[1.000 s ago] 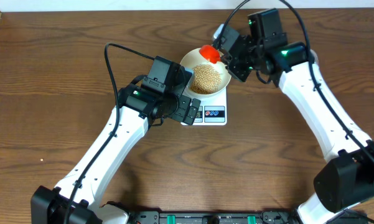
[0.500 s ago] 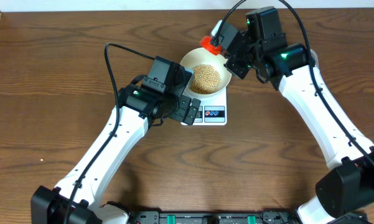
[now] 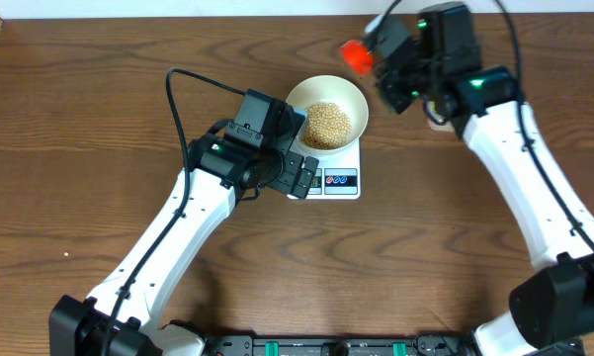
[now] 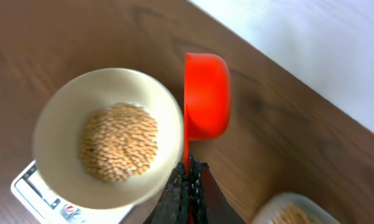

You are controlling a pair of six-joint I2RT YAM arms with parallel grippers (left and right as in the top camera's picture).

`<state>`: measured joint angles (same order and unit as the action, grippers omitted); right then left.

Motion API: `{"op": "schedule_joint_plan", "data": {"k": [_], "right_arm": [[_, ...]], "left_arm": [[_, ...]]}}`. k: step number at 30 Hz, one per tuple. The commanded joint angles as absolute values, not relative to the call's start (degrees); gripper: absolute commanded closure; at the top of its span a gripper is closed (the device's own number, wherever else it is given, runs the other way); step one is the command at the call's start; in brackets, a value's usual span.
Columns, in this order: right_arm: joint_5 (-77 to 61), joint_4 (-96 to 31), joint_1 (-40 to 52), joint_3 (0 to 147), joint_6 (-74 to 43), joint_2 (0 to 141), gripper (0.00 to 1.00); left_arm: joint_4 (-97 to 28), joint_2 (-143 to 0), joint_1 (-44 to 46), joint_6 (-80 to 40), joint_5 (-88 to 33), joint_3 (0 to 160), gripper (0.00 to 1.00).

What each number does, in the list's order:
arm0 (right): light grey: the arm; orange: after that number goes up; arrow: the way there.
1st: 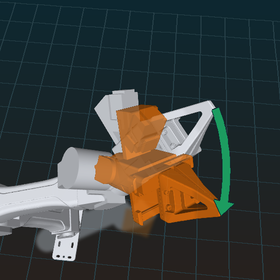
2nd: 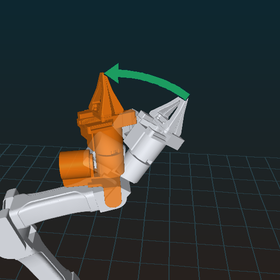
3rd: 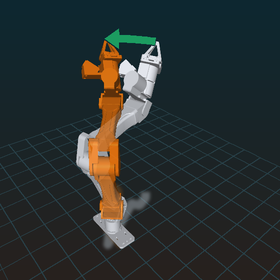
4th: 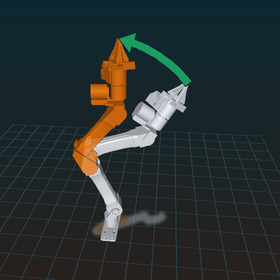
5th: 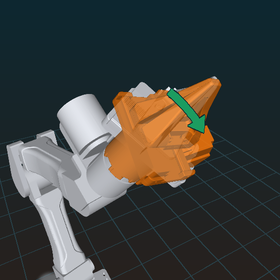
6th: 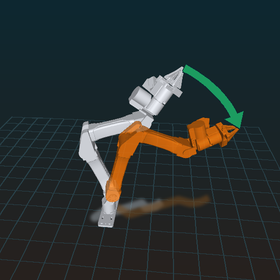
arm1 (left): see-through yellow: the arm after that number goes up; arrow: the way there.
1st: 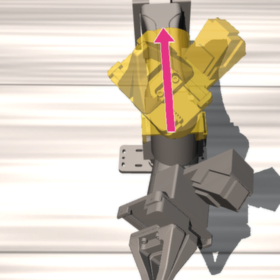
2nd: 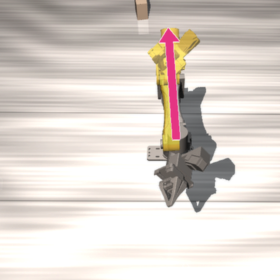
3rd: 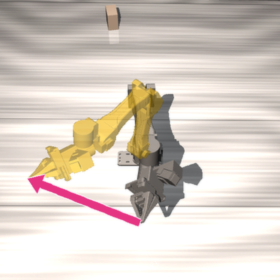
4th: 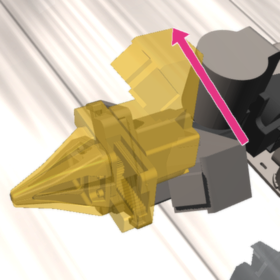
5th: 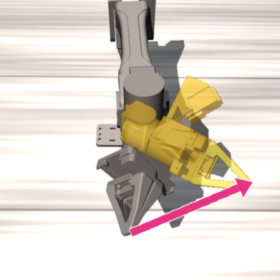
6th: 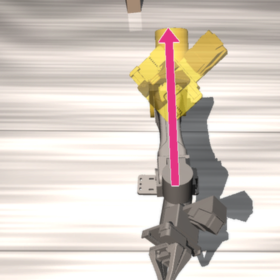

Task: Scoop item into bowl and weigh 50g on scale
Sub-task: 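Move the scoop with the right gripper back over the tub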

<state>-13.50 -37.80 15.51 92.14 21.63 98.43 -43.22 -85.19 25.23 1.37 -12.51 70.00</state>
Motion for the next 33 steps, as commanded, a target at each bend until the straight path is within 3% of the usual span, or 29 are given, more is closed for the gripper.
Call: {"op": "schedule_joint_plan", "data": {"k": [1,17,33], "right_arm": [[-13.87,-39.07,11.94,92.25,16.84,96.20,0.99],[-10.39,-48.16,-4.80,92.01,6.09,97.12,0.99],[-5.87,-48.90,-6.55,91.77,4.78,102.54,0.99]], "left_arm": [[-43.24,-85.73,25.15,1.45,-11.94,69.43,0.04],[-43.24,-85.73,25.15,1.45,-11.94,69.43,0.04],[-43.24,-85.73,25.15,1.45,-11.94,69.43,0.04]]}}
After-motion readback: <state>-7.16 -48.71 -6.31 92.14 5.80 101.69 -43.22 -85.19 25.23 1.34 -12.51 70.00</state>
